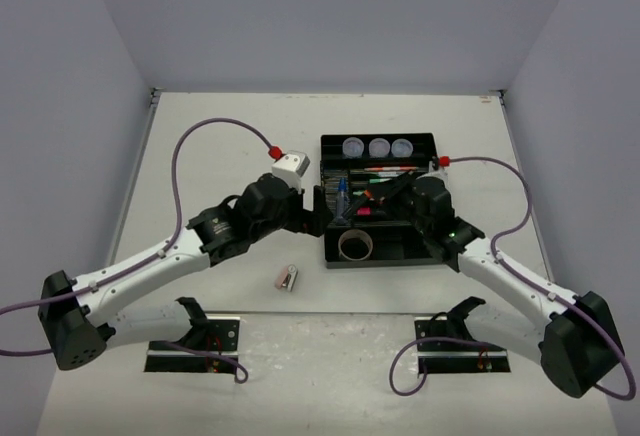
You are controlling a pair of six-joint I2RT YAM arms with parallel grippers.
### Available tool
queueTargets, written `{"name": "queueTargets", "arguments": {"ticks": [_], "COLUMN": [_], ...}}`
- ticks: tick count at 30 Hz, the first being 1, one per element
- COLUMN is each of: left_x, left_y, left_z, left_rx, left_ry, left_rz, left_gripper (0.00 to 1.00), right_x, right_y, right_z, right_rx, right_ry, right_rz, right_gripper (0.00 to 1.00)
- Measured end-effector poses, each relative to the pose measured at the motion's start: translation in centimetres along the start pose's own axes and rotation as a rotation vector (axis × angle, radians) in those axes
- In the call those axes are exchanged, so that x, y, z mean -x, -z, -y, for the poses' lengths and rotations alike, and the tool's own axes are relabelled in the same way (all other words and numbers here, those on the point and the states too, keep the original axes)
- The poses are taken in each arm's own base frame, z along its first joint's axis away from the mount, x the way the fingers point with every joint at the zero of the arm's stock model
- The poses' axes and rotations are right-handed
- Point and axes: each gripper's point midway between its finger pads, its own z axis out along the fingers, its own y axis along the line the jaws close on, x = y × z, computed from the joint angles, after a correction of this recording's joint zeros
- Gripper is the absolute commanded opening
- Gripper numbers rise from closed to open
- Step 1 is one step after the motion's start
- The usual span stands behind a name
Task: Sort the stationery into containers
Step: Place the pen in the storage box.
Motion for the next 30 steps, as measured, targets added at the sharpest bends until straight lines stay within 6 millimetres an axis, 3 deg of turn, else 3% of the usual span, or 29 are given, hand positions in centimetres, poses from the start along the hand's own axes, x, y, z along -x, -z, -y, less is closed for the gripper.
{"name": "queueTargets", "arguments": {"ticks": [3, 7, 14, 20, 24, 27, 28, 30], "left_x": [0.9, 1.8, 1.5, -2.0, -4.5, -5.1, -5.1, -5.3], "left_y": [2.0, 4.7, 6.1, 4.7, 3.9, 3.8, 3.8, 3.7], "left_z": [-1.6, -3.0, -4.2, -5.5, -6.4, -6.5, -6.5, -6.6], "left_rx": [0.071, 0.122, 0.162, 0.19, 0.212, 0.212, 0.212, 0.214], "left_ry": [0.009, 0.016, 0.012, -0.004, -0.008, -0.005, -0.005, -0.004], "left_rz": [0.04, 0.089, 0.093, 0.007, -0.06, -0.071, -0.072, -0.074], "left_gripper": [1.0, 1.0, 1.0, 1.0, 1.0, 1.0, 1.0, 1.0], "right_x": [3.6, 5.3, 4.8, 4.4, 4.5, 4.3, 4.2, 4.2], "right_y": [-0.2, -0.8, -3.1, -3.6, -3.7, -3.9, -3.9, -4.1], "right_z": [3.6, 7.4, 12.3, 13.8, 14.4, 14.8, 15.0, 15.0], "right_rx": [-0.151, -0.308, -0.539, -0.585, -0.6, -0.612, -0.618, -0.612], "right_ry": [-0.157, -0.288, -0.452, -0.507, -0.518, -0.523, -0.521, -0.522], "right_rz": [0.173, 0.28, 0.35, 0.373, 0.393, 0.395, 0.395, 0.394], "right_gripper": [0.0, 0.0, 0.0, 0.0, 0.12, 0.24, 0.36, 0.5]}}
